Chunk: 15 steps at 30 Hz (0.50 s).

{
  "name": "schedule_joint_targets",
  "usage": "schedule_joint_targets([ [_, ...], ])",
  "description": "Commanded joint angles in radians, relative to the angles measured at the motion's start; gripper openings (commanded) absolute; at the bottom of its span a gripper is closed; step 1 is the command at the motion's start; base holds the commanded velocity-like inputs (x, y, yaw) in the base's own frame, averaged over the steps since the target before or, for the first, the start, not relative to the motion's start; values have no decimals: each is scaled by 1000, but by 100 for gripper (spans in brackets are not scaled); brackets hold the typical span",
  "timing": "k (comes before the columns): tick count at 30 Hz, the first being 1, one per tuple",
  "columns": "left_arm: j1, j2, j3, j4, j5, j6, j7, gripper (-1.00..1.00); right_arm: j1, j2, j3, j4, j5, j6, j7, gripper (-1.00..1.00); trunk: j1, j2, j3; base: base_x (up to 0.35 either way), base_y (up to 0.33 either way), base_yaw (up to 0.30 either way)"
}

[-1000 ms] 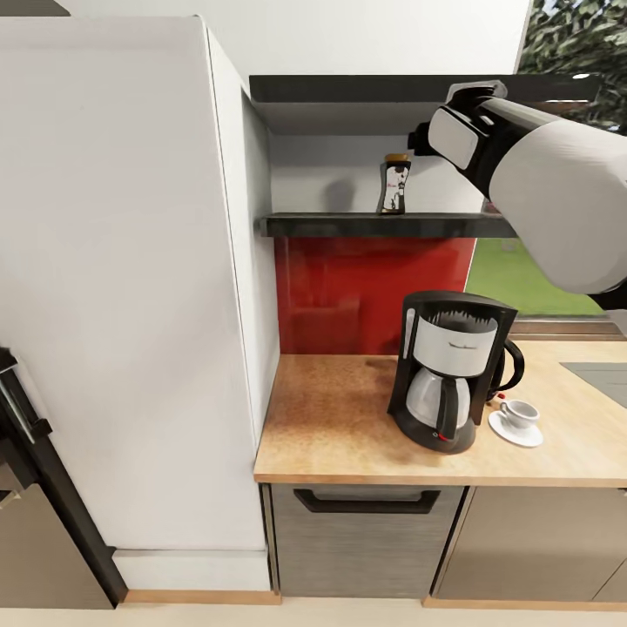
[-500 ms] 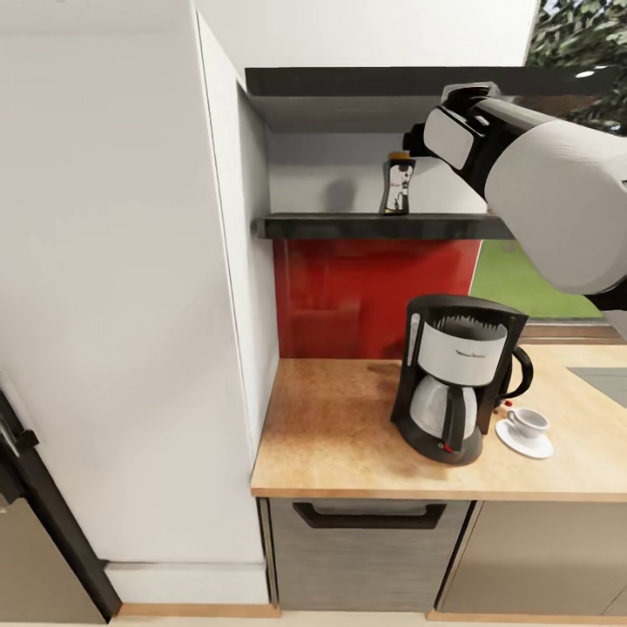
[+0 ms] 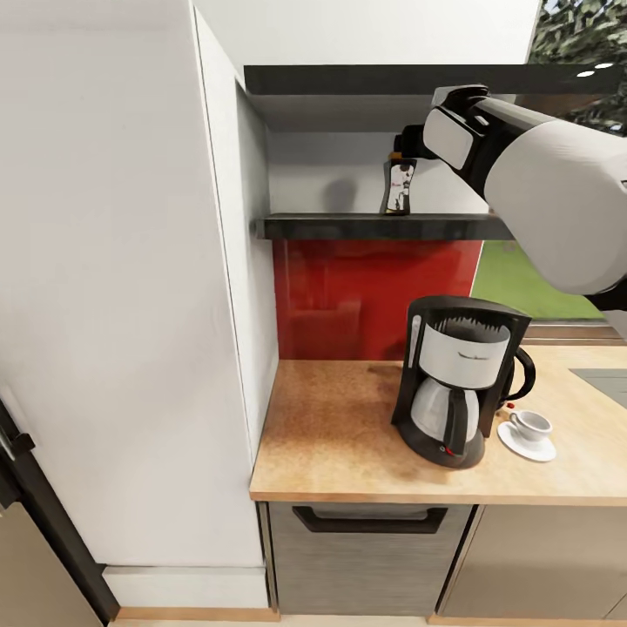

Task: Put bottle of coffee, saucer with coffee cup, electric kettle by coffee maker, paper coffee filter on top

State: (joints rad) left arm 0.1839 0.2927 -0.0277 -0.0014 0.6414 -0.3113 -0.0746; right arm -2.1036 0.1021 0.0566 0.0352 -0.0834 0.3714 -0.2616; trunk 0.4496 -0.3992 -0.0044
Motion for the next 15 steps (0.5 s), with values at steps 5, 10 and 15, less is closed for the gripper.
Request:
schedule_joint_targets([
  [5, 1, -2, -3, 0, 11, -1, -7, 100, -1, 0, 6, 2, -9, 4, 25, 100, 0, -1, 0, 0, 0, 0],
  [10, 0, -2, -3, 0, 11, -1, -7, 100, 0, -1, 6, 2, -9, 4, 58, 100, 0, -1, 0, 24, -26, 0],
  [15, 0, -3, -3, 0, 11, 9, -7, 100, 0, -2, 6, 2, -8, 4, 66, 100, 0, -1, 0, 149, -130, 0],
])
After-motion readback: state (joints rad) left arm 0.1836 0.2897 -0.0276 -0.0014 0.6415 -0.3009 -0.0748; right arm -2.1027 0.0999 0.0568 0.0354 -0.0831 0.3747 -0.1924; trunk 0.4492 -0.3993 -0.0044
